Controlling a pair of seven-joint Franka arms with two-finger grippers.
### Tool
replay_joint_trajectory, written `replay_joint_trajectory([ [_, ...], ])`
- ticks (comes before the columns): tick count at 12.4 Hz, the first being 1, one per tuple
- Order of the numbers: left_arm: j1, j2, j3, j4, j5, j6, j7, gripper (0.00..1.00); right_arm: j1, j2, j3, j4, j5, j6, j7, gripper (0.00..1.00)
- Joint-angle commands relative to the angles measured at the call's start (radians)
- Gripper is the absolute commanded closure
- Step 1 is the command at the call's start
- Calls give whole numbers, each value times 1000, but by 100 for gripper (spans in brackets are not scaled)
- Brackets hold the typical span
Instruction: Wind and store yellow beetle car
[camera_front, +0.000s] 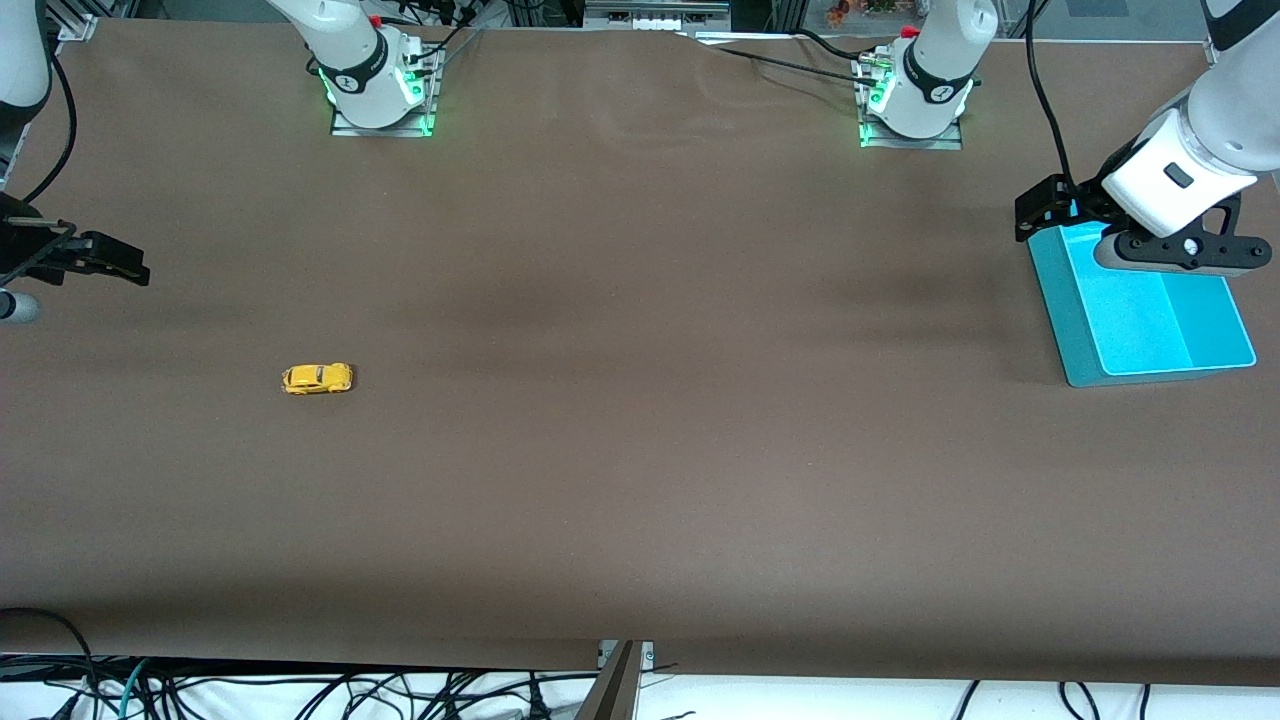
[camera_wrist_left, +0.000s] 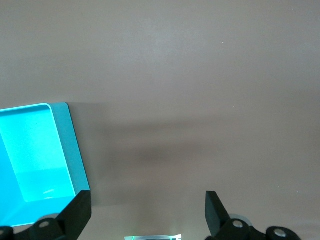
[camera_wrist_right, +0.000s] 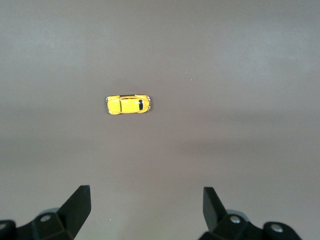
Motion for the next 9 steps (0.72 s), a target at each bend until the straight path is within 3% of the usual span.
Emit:
replay_joint_trajectory([
  [1, 6, 3, 0, 20, 6, -23, 25, 0, -15, -4, 15, 2, -3, -5, 0, 1],
  [9, 26, 2, 1, 12, -5, -23, 21, 0, 64, 25, 19, 0, 0, -23, 1, 1],
])
